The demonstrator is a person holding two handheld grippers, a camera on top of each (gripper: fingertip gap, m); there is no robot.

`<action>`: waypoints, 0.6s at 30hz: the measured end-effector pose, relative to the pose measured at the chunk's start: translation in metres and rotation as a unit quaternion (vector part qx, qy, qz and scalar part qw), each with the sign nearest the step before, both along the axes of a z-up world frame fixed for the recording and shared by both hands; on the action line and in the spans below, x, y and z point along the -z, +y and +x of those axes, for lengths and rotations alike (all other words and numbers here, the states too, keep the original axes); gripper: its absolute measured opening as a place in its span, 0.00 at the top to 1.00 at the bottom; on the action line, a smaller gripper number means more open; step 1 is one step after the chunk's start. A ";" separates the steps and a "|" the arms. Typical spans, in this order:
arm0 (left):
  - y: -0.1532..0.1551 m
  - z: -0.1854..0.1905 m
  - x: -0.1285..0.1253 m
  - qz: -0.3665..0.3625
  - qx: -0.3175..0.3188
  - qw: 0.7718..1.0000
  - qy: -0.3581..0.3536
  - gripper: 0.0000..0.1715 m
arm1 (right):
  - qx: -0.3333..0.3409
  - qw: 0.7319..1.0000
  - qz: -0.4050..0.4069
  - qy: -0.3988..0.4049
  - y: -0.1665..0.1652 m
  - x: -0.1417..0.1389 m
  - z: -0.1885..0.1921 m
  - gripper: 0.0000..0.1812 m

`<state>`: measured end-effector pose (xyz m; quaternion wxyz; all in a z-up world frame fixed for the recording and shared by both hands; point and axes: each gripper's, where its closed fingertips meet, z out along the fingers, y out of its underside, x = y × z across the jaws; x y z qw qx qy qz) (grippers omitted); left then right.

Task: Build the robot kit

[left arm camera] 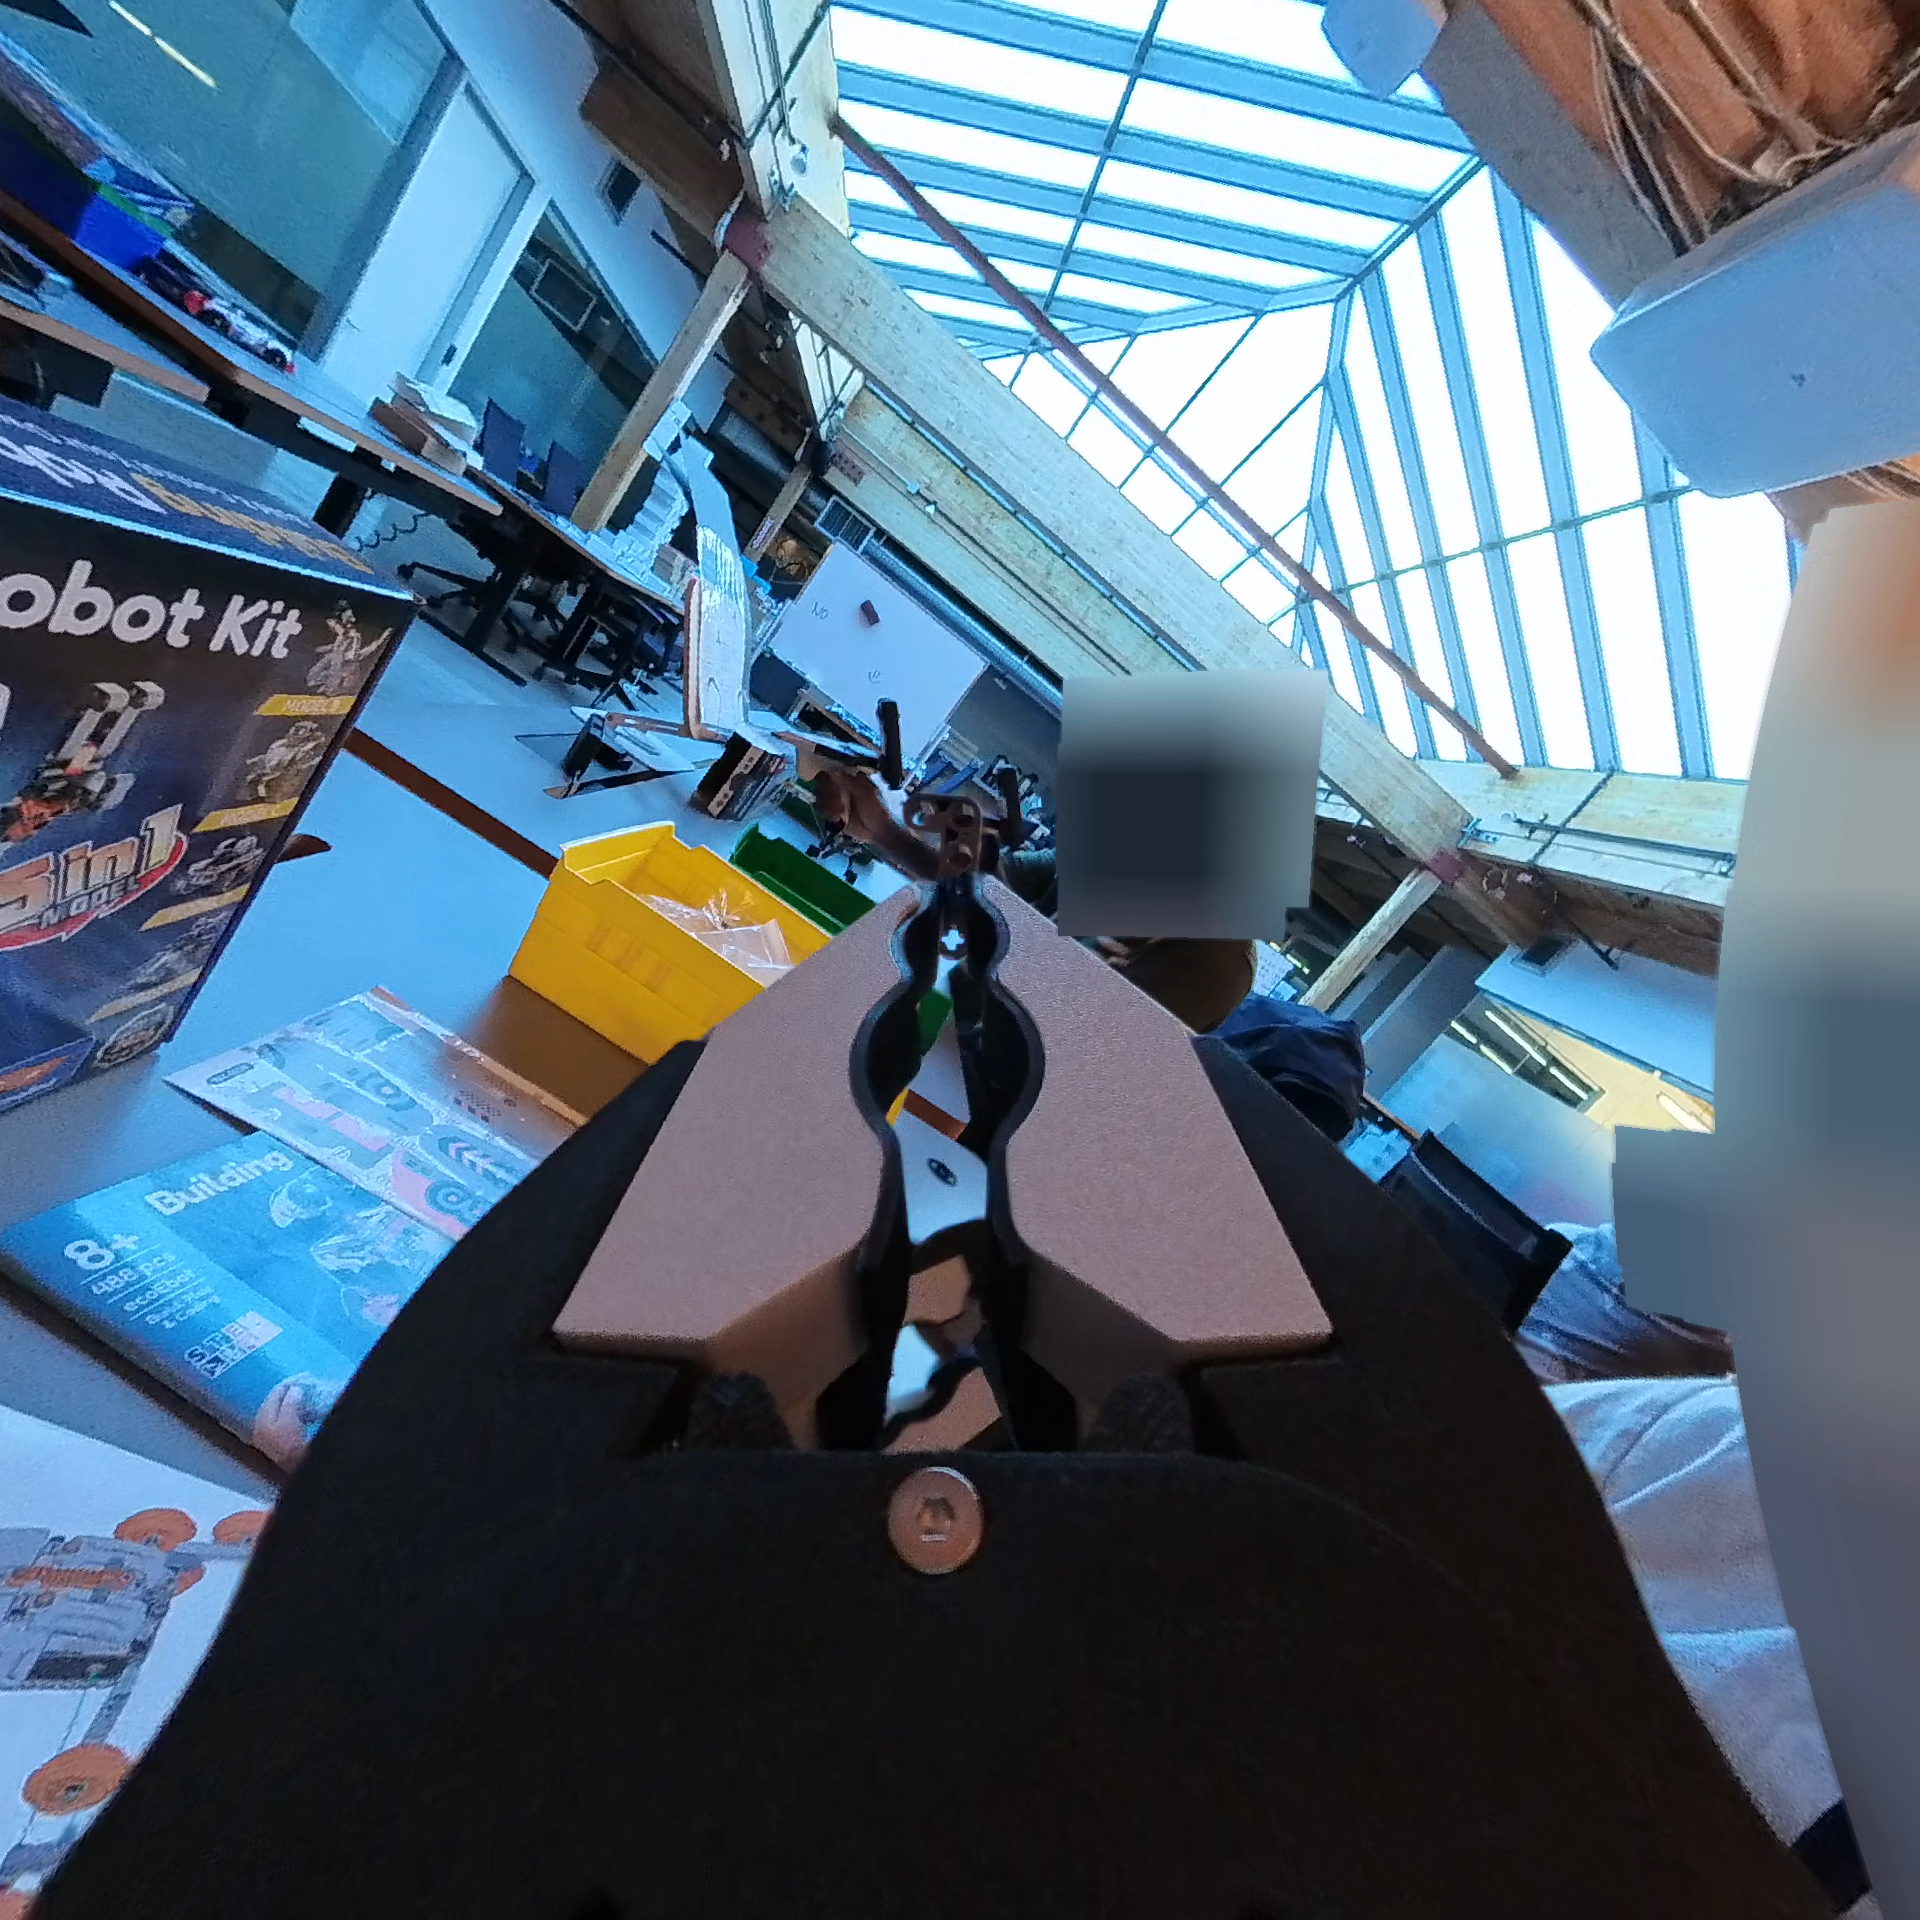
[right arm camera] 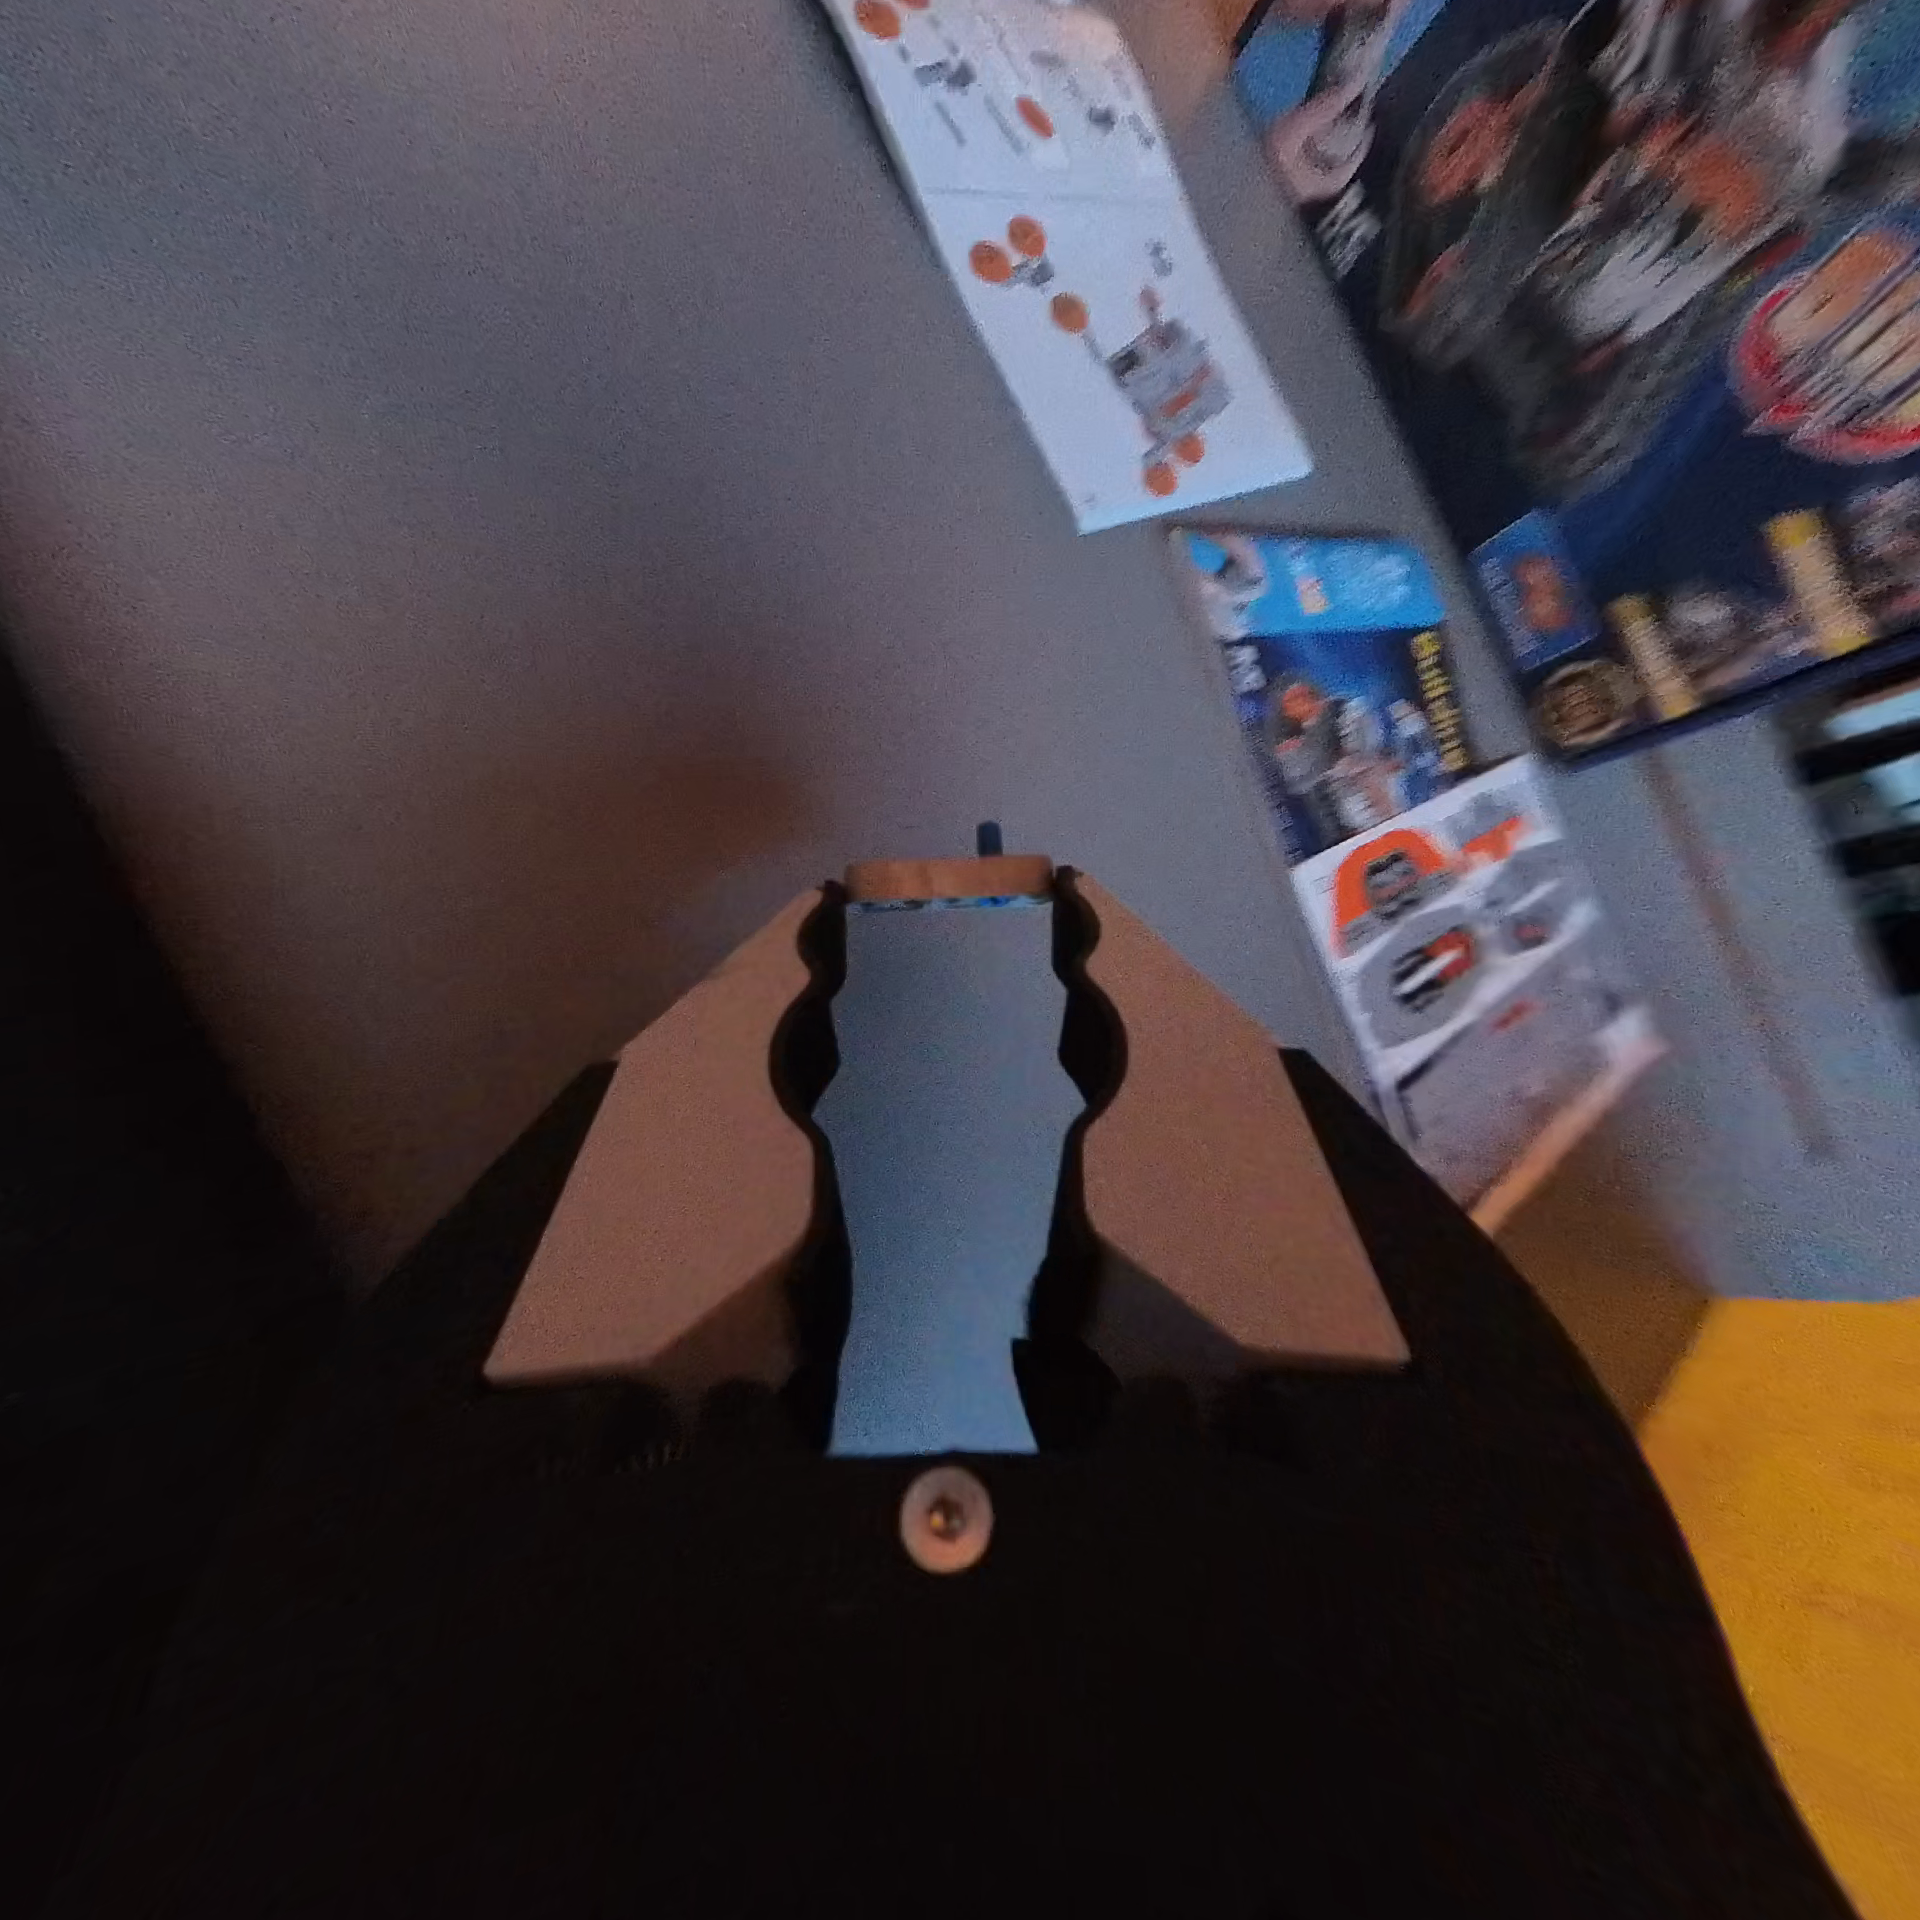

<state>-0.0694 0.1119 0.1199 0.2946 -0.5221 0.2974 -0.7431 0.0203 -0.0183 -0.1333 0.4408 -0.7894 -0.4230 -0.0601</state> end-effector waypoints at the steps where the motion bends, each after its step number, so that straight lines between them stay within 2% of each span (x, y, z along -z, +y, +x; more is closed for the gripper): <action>1: 0.000 0.002 0.004 0.001 -0.001 1.000 0.011 1.00 | -0.011 0.998 0.036 -0.046 0.004 -0.010 -0.001 0.78; 3: -0.001 0.012 0.024 0.001 0.012 0.998 0.060 0.99 | -0.031 0.990 0.064 -0.123 0.007 -0.018 0.000 0.78; 6: -0.008 0.032 0.081 0.004 0.050 0.982 0.184 0.99 | -0.041 0.987 0.005 -0.154 0.003 -0.001 0.009 0.78; 9: -0.033 0.047 0.145 0.020 0.125 0.941 0.315 0.99 | -0.028 0.991 -0.019 -0.129 0.000 0.001 0.019 0.78; 13: -0.076 0.063 0.210 -0.001 0.246 0.880 0.406 0.99 | -0.002 0.997 -0.027 -0.074 -0.002 -0.004 0.022 0.78; 16: -0.083 0.061 0.252 0.033 0.254 0.831 0.494 0.99 | 0.005 0.997 -0.054 -0.063 -0.005 0.002 0.023 0.78; 18: -0.084 0.061 0.260 0.084 0.247 0.812 0.522 0.99 | 0.009 0.996 -0.060 -0.072 -0.006 0.005 0.026 0.78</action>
